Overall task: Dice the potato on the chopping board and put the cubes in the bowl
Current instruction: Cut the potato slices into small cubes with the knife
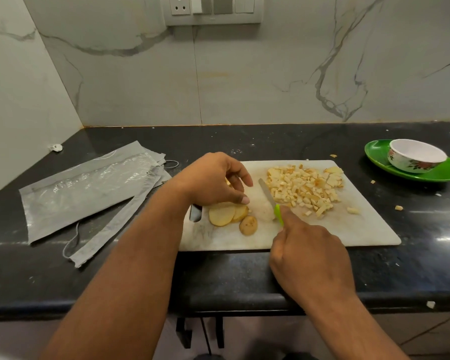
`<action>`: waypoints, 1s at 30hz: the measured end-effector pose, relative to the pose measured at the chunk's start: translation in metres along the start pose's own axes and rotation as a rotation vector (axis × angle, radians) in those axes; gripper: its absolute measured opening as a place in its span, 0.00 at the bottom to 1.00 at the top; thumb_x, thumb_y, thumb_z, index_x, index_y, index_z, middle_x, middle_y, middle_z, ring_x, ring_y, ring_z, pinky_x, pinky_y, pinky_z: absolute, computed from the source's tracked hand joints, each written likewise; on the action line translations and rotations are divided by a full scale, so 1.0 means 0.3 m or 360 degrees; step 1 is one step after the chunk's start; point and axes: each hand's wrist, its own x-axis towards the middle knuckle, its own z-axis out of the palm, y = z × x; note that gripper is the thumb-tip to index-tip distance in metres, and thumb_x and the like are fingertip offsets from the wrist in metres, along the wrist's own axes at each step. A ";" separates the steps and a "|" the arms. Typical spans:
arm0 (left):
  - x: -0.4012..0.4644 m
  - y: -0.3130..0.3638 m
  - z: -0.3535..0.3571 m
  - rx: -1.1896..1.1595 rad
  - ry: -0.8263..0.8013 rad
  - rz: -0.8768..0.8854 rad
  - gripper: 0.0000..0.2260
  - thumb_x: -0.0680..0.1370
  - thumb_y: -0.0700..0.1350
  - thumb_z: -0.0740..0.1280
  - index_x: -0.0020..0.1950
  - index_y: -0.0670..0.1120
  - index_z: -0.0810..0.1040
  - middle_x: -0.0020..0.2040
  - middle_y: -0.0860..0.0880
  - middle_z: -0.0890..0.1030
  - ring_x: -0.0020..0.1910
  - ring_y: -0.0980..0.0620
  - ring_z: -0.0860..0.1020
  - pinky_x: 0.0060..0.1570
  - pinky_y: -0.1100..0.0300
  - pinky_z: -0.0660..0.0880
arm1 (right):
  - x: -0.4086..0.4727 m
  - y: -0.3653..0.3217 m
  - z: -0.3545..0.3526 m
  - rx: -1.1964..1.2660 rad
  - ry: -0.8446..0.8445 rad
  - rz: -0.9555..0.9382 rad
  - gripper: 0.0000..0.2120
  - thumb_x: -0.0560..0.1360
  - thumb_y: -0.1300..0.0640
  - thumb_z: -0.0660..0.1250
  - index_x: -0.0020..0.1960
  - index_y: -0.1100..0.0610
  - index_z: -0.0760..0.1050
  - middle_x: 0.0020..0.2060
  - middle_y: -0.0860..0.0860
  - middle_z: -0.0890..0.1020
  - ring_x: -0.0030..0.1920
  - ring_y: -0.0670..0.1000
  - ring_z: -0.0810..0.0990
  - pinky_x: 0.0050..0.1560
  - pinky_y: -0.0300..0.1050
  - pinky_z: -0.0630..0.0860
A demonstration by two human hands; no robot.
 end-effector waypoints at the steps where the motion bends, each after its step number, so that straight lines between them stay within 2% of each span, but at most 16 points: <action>1: -0.009 0.000 -0.014 0.0023 -0.0016 -0.0011 0.11 0.71 0.48 0.81 0.50 0.58 0.85 0.43 0.59 0.85 0.41 0.67 0.81 0.46 0.65 0.76 | 0.004 0.006 -0.001 -0.0005 0.0013 0.0024 0.25 0.82 0.49 0.50 0.79 0.46 0.58 0.39 0.46 0.78 0.38 0.47 0.75 0.37 0.45 0.69; 5: -0.035 -0.018 -0.058 0.0132 -0.0114 -0.0104 0.14 0.68 0.48 0.83 0.51 0.57 0.86 0.45 0.59 0.85 0.42 0.65 0.81 0.40 0.69 0.73 | -0.005 0.007 -0.006 0.0005 -0.0017 0.0027 0.26 0.82 0.49 0.51 0.80 0.45 0.57 0.38 0.46 0.77 0.37 0.46 0.74 0.36 0.45 0.67; 9: -0.049 -0.024 -0.068 0.0271 -0.0349 -0.0214 0.25 0.66 0.49 0.85 0.60 0.60 0.83 0.50 0.62 0.84 0.50 0.64 0.79 0.45 0.67 0.71 | -0.010 -0.001 -0.007 0.0002 -0.0071 -0.0005 0.27 0.82 0.48 0.50 0.80 0.46 0.54 0.36 0.46 0.75 0.35 0.45 0.73 0.34 0.43 0.66; 13: -0.047 -0.008 -0.059 0.0304 -0.0387 -0.0244 0.30 0.67 0.48 0.84 0.66 0.61 0.79 0.53 0.62 0.82 0.54 0.61 0.77 0.45 0.69 0.68 | -0.009 -0.003 -0.010 -0.0011 -0.0101 -0.0043 0.27 0.82 0.48 0.50 0.81 0.46 0.53 0.36 0.46 0.74 0.36 0.46 0.73 0.35 0.44 0.65; 17: -0.050 0.005 -0.062 0.0278 -0.0299 -0.0219 0.25 0.66 0.49 0.84 0.60 0.59 0.81 0.49 0.58 0.80 0.46 0.59 0.77 0.39 0.66 0.71 | -0.007 -0.002 -0.007 -0.0010 -0.0080 0.0040 0.27 0.82 0.48 0.49 0.81 0.46 0.51 0.37 0.45 0.75 0.38 0.45 0.75 0.38 0.45 0.71; 20: -0.045 0.002 -0.071 0.0074 -0.0186 -0.0157 0.16 0.67 0.49 0.83 0.52 0.57 0.85 0.45 0.54 0.82 0.39 0.56 0.79 0.38 0.62 0.79 | -0.013 0.001 -0.013 -0.0022 -0.0100 0.0030 0.28 0.82 0.47 0.49 0.81 0.46 0.49 0.34 0.44 0.74 0.35 0.45 0.74 0.36 0.43 0.70; 24: -0.033 0.004 -0.072 -0.0073 0.0061 -0.0019 0.06 0.71 0.50 0.81 0.46 0.55 0.86 0.39 0.56 0.84 0.31 0.62 0.78 0.34 0.68 0.73 | -0.006 -0.001 -0.017 -0.0075 -0.0217 -0.0098 0.29 0.82 0.46 0.49 0.81 0.45 0.45 0.37 0.46 0.75 0.38 0.45 0.74 0.39 0.42 0.70; 27: -0.016 0.008 -0.046 -0.0134 0.0316 0.0060 0.05 0.73 0.51 0.80 0.44 0.55 0.85 0.38 0.55 0.84 0.30 0.62 0.77 0.32 0.71 0.71 | 0.004 0.008 -0.018 -0.0142 -0.0300 -0.0087 0.29 0.82 0.47 0.48 0.81 0.45 0.44 0.37 0.47 0.72 0.37 0.47 0.73 0.38 0.44 0.67; 30: 0.007 0.007 -0.012 -0.0114 0.0453 0.0051 0.04 0.74 0.51 0.79 0.45 0.55 0.84 0.39 0.56 0.83 0.31 0.63 0.76 0.32 0.70 0.69 | 0.019 0.055 -0.044 -0.0238 -0.0328 0.0029 0.29 0.82 0.48 0.48 0.81 0.44 0.45 0.35 0.47 0.70 0.37 0.49 0.72 0.38 0.46 0.67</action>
